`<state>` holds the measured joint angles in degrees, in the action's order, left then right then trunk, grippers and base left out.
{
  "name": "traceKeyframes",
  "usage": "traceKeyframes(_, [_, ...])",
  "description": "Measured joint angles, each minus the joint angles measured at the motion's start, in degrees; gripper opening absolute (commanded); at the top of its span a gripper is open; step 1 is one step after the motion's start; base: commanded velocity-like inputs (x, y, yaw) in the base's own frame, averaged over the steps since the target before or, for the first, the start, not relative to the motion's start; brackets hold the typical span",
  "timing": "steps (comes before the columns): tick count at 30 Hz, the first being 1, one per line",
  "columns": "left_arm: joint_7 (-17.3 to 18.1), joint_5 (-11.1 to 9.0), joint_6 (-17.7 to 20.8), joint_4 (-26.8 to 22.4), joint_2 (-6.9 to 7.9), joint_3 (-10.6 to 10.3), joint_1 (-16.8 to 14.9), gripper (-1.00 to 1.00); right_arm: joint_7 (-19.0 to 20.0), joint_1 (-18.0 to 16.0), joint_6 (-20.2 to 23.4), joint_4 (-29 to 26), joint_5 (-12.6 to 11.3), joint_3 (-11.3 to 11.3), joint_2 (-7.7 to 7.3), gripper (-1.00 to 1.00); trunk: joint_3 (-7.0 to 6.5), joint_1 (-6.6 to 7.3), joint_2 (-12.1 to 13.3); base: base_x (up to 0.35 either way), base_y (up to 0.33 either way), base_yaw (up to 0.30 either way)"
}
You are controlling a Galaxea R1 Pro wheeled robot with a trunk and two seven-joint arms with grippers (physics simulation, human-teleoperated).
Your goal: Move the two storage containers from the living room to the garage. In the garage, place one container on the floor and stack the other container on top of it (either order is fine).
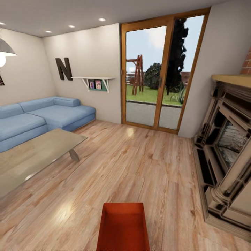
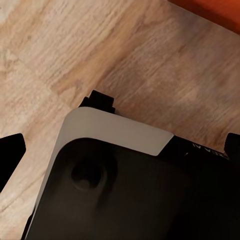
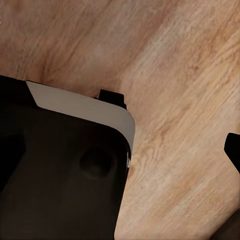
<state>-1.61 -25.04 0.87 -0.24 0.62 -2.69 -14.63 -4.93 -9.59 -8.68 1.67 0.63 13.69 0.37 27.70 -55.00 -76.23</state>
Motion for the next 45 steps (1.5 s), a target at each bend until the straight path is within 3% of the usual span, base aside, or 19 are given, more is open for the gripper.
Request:
traceKeyframes(26, [0.23, -0.47, 0.01, 0.02, 0.00, 0.01, 0.07, 1.00, 0.01, 0.01, 0.00, 0.00, -0.06, 0.00, 0.04, 1.00, 2.36, 0.00, 0.00, 0.000, 0.000, 0.111])
traceKeyframes(45, [0.00, -0.77, 0.00, 0.08, 0.16, 0.08, 0.07, 1.00, -0.10, 0.01, 0.00, 0.00, -0.33, -0.10, -0.11, 1.00, 4.08, 0.00, 0.00, 0.000, 0.000, 0.007])
